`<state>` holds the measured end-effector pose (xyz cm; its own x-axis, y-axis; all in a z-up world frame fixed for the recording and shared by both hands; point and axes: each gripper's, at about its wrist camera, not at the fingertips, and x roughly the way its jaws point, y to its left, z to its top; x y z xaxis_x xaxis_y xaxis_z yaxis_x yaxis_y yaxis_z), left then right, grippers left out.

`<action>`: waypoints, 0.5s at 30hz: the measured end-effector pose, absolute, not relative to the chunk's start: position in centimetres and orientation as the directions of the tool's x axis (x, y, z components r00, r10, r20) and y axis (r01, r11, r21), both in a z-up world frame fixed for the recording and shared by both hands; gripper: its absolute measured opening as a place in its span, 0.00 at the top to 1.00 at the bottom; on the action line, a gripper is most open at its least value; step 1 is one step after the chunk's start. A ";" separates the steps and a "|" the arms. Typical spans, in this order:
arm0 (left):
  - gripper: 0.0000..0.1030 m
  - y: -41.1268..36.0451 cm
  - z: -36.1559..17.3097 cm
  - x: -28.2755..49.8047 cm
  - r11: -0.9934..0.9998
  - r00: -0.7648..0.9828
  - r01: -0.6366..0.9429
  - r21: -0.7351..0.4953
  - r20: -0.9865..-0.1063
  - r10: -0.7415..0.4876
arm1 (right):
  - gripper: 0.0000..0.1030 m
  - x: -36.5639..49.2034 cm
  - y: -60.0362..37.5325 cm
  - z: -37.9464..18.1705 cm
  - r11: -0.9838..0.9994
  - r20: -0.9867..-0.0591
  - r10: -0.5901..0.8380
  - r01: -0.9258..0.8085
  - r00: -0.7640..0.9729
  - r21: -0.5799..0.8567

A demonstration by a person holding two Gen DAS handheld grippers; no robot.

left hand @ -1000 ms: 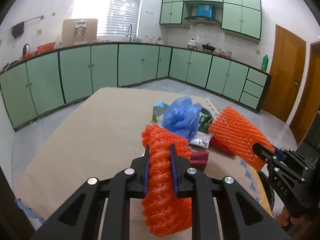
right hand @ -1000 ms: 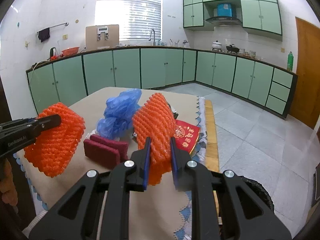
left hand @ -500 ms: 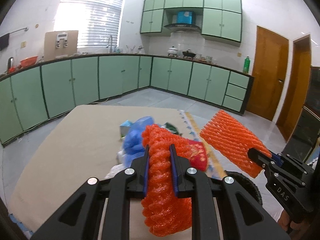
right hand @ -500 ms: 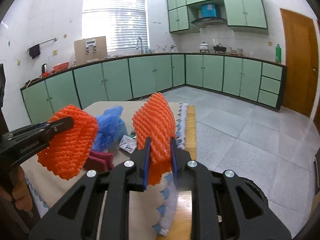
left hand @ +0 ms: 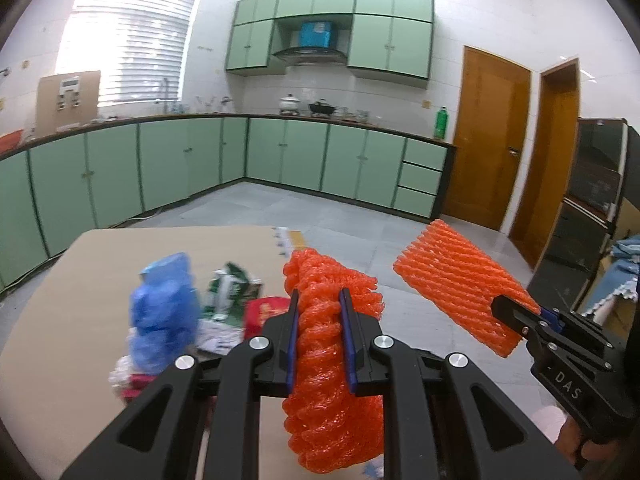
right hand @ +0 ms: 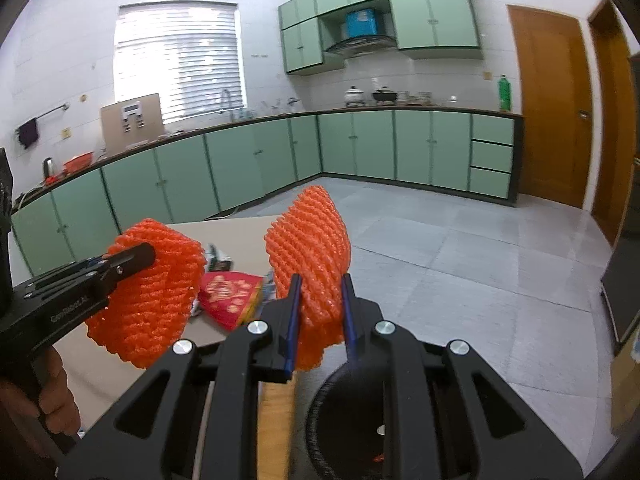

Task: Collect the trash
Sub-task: 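Carry both orange foam nets over the black bin and release them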

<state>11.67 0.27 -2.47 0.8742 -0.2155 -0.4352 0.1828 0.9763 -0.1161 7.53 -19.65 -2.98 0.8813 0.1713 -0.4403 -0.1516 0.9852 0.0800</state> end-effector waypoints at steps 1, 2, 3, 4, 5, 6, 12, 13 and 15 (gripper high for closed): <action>0.83 -0.3 -2.5 11.9 0.974 0.872 0.195 -0.115 -0.434 -0.226 | 0.83 7.5 -20.3 -3.1 0.987 -0.441 0.161 -0.139 0.883 0.081; 0.83 -0.8 -2.4 12.1 0.972 0.870 0.206 -0.115 -0.433 -0.235 | 0.83 7.5 -21.0 -3.2 0.989 -0.443 0.147 -0.124 0.884 0.082; 0.83 -1.5 -2.5 12.4 0.968 0.866 0.220 -0.116 -0.433 -0.249 | 0.83 7.4 -21.7 -3.4 0.991 -0.445 0.135 -0.109 0.885 0.083; 0.83 -2.0 -2.5 12.6 0.966 0.863 0.230 -0.118 -0.434 -0.259 | 0.82 7.4 -22.3 -3.5 0.992 -0.448 0.122 -0.095 0.886 0.084; 0.83 -2.7 -2.6 13.0 0.962 0.857 0.246 -0.121 -0.436 -0.274 | 0.82 7.4 -22.8 -3.7 0.993 -0.450 0.113 -0.085 0.886 0.084; 0.83 -3.3 -2.7 13.2 0.959 0.854 0.255 -0.121 -0.437 -0.282 | 0.82 7.4 -23.3 -3.9 0.994 -0.453 0.103 -0.073 0.886 0.083; 0.83 -7.2 -3.8 14.5 0.940 0.826 0.318 -0.120 -0.452 -0.337 | 0.82 7.3 -27.0 -5.8 0.996 -0.486 0.037 0.007 0.873 0.089; 0.83 -7.6 -4.2 14.5 0.938 0.820 0.326 -0.122 -0.457 -0.344 | 0.82 7.3 -27.6 -6.2 0.996 -0.494 0.027 0.021 0.869 0.091; 0.83 -8.8 -4.9 15.1 0.931 0.805 0.343 -0.126 -0.472 -0.360 | 0.82 7.4 -28.4 -7.0 0.995 -0.507 0.013 0.040 0.862 0.094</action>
